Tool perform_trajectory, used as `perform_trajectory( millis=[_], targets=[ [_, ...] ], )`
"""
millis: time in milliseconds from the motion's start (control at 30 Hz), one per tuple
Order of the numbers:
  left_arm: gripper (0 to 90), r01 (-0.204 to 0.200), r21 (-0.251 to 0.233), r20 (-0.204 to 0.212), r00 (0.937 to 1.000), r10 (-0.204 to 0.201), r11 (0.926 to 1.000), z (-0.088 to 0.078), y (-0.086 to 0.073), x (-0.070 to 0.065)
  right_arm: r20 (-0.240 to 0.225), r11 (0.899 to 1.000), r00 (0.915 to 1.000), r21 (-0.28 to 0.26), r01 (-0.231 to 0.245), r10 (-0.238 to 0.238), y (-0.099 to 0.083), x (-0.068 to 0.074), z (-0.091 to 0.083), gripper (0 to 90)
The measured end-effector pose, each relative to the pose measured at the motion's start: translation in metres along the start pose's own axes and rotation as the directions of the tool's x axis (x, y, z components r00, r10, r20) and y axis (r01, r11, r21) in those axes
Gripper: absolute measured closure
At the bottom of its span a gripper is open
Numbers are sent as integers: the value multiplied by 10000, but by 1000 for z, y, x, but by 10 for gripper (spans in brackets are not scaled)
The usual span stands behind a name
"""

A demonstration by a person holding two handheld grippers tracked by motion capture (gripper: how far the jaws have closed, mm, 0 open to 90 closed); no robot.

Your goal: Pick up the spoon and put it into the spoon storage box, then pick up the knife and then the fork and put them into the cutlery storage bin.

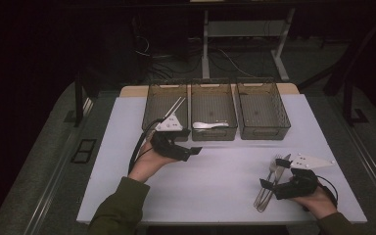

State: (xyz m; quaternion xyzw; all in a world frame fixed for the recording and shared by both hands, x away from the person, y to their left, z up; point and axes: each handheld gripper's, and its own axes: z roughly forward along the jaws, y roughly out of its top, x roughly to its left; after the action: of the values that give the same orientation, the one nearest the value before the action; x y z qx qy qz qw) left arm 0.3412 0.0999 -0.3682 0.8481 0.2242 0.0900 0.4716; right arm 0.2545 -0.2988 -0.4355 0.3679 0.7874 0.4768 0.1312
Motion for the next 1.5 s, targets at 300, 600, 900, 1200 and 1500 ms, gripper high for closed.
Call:
perform_trajectory(
  millis=[300, 600, 900, 1200, 1500],
  targets=[
    [202, 76, -62, -343, 9994, -78, 10000, -15, -31, -10, 12, 10000, 10000, -15, 8, -8, 0, 0, -1, 12],
    [84, 229, -136, -789, 9966, -239, 9996, -25, -61, -19, -34, 10000, 10000, -31, -43, 43, 0, 0, -2, 13],
    [0, 534, 5, -794, 9954, -532, 9986, -31, -84, -26, -608, 9980, 9981, 628, 126, -87, 3, 3, -8, 202],
    [0, 532, 235, -827, 9953, -511, 9983, -31, -90, -27, -988, 9842, 9945, 1697, 503, -338, -2, 13, -12, 618],
    [0, 488, 388, -705, 9965, -459, 9981, -28, -92, -28, -1107, 9607, 9931, 2693, 677, -390, -5, 14, -5, 867]
  ],
)
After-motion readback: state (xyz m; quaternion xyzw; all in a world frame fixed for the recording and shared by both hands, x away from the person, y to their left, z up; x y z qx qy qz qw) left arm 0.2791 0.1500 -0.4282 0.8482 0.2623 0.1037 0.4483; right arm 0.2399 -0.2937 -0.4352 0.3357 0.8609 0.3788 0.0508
